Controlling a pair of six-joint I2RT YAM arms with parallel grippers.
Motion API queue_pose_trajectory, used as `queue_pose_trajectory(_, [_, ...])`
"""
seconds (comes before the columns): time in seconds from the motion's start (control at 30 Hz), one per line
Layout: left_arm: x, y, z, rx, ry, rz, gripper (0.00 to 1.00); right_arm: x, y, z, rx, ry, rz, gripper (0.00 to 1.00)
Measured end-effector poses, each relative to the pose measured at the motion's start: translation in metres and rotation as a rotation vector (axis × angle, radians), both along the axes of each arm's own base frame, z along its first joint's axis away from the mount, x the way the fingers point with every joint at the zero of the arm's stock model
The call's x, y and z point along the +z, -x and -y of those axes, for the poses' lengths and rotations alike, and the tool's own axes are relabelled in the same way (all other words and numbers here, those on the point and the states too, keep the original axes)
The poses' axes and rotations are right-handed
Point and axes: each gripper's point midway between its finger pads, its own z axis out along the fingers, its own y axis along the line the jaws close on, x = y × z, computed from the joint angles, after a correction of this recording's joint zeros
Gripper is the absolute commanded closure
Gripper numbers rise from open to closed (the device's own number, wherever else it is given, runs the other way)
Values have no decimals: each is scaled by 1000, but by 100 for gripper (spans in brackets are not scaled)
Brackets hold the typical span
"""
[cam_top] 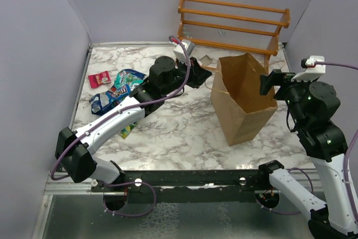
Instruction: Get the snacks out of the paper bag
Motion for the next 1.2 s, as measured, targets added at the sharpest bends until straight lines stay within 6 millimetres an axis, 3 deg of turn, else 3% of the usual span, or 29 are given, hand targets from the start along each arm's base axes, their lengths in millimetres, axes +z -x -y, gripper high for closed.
queue_pose_trajectory(0.27, [-8,-2,-17,63,-76,-2,27,29,20,12,-13,36,107,1])
queue_pose_trajectory(0.33, [-1,1,-24,72,-88,11,13,43,28,14,-5,38,172,1])
queue_pose_trajectory(0.47, [35,9,-42,103,-86,79,1,78,46,15,14,23,316,1])
queue_pose_trajectory(0.63, [103,39,-93,181,-30,243,0,104,56,5,79,21,409,1])
queue_pose_trajectory(0.8, [163,78,-174,358,59,427,0,121,71,1,128,27,489,1])
queue_pose_trajectory(0.97, [175,106,-248,563,93,526,0,155,99,4,158,1,612,1])
queue_pose_trajectory(1.07, [173,109,-270,643,79,540,0,163,105,3,171,-4,641,1])
queue_pose_trajectory(1.2, [161,105,-281,699,32,531,0,164,106,2,176,-4,646,1])
